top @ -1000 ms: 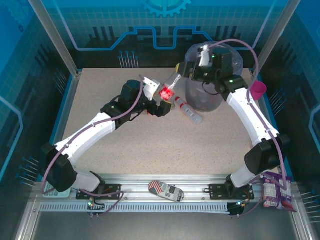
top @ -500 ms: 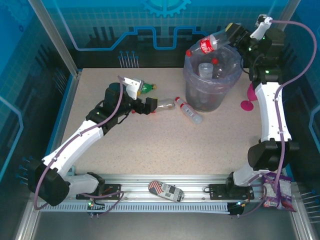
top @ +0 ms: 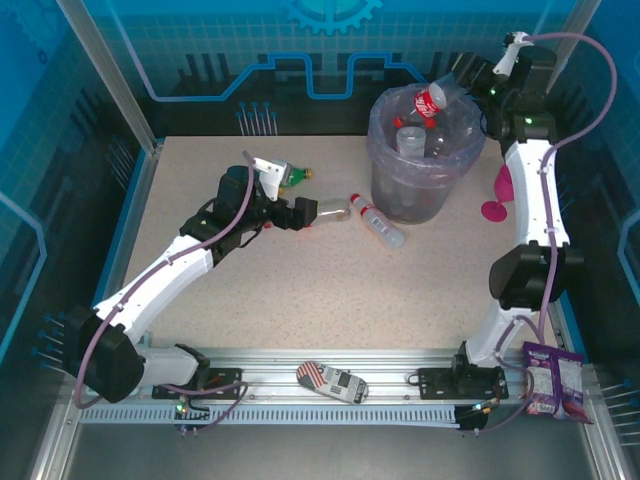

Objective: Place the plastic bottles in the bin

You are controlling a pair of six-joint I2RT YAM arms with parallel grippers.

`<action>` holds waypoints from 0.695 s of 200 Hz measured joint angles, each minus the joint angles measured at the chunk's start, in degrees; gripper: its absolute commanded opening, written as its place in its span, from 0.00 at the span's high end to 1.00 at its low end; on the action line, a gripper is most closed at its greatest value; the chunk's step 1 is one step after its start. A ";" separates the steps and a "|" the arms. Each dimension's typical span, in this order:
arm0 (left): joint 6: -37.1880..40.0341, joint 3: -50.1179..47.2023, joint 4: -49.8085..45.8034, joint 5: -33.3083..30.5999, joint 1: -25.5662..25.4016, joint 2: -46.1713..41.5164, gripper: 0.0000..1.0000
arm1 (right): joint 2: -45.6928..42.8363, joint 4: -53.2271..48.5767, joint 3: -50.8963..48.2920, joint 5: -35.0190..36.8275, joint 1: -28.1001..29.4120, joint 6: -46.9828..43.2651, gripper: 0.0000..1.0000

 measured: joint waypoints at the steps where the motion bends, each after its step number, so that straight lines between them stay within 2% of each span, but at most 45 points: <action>1: 0.00 0.02 0.00 0.00 0.00 0.00 0.01 | 0.28 -0.42 0.50 0.09 0.15 -0.26 0.54; 66: -0.11 0.02 -0.20 0.13 0.00 1.16 0.01 | 9.97 -14.58 19.34 2.36 5.81 -9.64 0.54; 139: -0.11 0.13 -0.52 0.17 0.00 2.62 0.01 | 18.08 -19.39 21.75 -0.72 6.03 -11.04 0.52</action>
